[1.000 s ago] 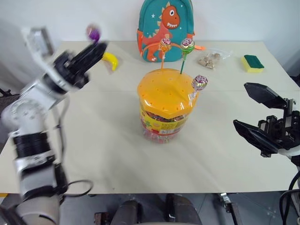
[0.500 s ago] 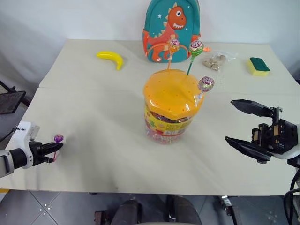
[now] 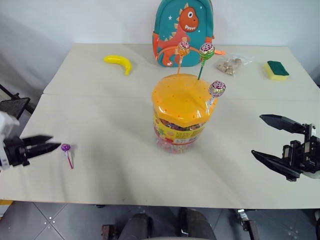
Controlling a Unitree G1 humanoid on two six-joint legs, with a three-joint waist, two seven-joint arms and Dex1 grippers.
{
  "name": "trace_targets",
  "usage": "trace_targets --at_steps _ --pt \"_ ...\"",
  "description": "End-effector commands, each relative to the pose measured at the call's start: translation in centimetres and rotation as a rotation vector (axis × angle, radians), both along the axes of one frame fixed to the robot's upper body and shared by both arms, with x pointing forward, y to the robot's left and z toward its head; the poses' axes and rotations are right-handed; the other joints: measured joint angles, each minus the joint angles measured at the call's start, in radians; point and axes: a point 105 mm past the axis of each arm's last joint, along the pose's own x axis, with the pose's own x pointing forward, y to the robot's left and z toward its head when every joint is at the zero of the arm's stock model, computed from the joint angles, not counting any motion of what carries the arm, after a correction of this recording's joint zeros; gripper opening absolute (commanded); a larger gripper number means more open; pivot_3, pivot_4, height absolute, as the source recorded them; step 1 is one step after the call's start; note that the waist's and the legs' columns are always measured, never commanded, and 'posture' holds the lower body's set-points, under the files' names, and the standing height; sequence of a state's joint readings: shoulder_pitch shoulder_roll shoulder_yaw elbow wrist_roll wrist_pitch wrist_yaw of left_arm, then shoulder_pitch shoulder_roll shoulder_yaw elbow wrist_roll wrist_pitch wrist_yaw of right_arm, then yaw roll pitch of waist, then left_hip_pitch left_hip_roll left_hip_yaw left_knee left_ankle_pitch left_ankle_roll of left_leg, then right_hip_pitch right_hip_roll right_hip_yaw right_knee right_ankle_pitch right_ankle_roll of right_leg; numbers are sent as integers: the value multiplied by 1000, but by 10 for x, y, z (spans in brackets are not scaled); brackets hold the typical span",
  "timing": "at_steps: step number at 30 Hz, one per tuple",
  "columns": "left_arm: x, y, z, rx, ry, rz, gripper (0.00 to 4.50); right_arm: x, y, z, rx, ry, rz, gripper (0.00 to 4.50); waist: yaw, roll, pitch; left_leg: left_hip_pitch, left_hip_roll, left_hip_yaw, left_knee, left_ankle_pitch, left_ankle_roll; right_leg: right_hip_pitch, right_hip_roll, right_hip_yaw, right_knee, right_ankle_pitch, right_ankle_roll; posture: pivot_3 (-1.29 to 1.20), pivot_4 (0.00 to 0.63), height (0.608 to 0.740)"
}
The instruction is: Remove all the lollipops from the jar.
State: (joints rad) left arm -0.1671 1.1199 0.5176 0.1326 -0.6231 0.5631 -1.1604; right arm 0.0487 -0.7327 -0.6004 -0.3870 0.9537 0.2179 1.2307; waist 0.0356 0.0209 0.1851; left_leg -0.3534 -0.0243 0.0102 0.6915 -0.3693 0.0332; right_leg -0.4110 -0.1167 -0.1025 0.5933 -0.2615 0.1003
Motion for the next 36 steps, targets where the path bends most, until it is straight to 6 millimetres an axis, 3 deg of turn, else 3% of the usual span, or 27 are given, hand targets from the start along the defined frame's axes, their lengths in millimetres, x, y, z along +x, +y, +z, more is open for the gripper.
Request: trace_targets --at_steps 1,4,9,12,15,21,31,35,36 --pt "15 -70 43 -110 -210 -347 2470 -2 -9 16 68 -68 -70 4500 13 0 0 0 0 -1 0 0 0 1 0 0 2 0 1 0 150 740" --pt "36 -121 58 -192 -292 -510 2832 1 -14 25 133 -91 -117 4500 14 0 0 -1 -2 2 3 0 1 1 1 0 5 1 3 0 150 740" --pt "85 -196 79 -330 -374 -583 4240 5 -20 33 216 -83 -202 4500 16 -6 3 -1 -3 8 7 1 3 -1 8 -4 9 2 4 0 150 740" --pt "99 -235 86 -358 -340 -639 4240 3 -20 36 244 -93 -234 4500 16 -8 4 -1 -4 11 7 2 4 -1 8 -3 8 3 6 0 150 740" --pt "105 -253 93 -389 -301 -665 4240 -2 -15 38 259 -99 -240 4500 7 -8 4 -1 -4 13 7 1 5 -2 8 -2 8 3 6 0 150 740" --pt "112 -269 98 -391 -225 -692 4240 -9 -10 38 265 -105 -260 4500 -1 -9 5 -1 -3 13 6 1 5 -3 9 -1 8 3 6 0 150 740" --pt "108 -281 110 -414 -206 -757 1169 -11 -6 36 274 -106 -281 4500 13 -9 5 -2 -3 13 7 1 7 -3 8 -1 7 4 7 0 150 740" --pt "109 -272 122 -491 -239 -728 32 -8 -3 36 279 -102 -267 4500 12 -9 5 -2 -3 13 7 1 7 -3 8 -1 7 4 8 0 150 740" --pt "114 -261 131 -554 -260 -672 32 -6 -2 36 281 -102 -259 4500 12 -9 5 -2 -3 13 7 1 7 -3 8 -1 7 4 8 0 150 740"
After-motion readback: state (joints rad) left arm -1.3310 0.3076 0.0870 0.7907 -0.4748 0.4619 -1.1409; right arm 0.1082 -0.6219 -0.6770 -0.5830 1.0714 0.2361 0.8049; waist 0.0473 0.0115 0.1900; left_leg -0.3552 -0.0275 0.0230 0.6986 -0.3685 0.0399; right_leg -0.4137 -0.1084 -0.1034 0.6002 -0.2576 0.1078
